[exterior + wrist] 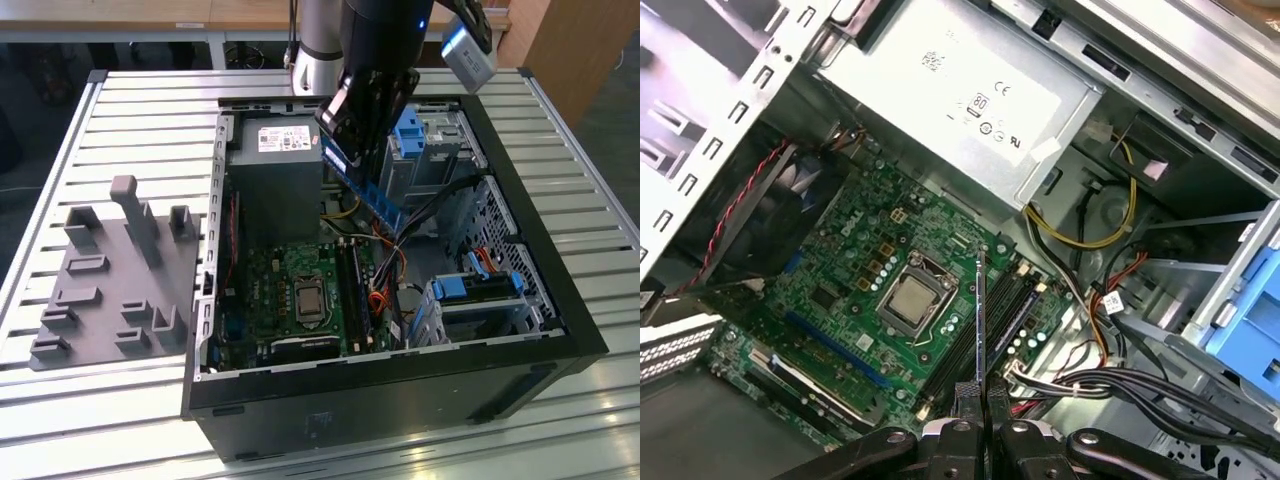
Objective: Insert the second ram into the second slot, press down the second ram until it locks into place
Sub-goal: 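Press down the second ram until it locks into place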
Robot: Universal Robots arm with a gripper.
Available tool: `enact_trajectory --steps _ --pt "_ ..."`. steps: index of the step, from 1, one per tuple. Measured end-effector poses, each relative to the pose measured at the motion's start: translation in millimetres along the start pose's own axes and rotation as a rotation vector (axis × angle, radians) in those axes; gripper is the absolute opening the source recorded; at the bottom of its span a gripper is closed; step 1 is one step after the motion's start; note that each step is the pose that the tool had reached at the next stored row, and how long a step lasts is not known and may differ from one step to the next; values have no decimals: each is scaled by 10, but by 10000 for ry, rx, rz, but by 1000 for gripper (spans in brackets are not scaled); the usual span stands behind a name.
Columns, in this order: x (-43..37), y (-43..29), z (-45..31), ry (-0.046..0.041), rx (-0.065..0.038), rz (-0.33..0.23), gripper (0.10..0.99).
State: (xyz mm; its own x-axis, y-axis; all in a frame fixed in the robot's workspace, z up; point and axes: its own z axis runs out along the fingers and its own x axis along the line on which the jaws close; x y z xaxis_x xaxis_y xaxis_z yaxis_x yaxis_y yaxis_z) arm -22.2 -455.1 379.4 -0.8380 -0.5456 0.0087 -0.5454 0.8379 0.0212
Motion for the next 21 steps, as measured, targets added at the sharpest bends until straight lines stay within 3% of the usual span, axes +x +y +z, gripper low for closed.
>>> enact_trajectory --steps 11,21 --pt "0 0 2 4 26 794 137" --pt "0 0 3 -5 44 2281 137"
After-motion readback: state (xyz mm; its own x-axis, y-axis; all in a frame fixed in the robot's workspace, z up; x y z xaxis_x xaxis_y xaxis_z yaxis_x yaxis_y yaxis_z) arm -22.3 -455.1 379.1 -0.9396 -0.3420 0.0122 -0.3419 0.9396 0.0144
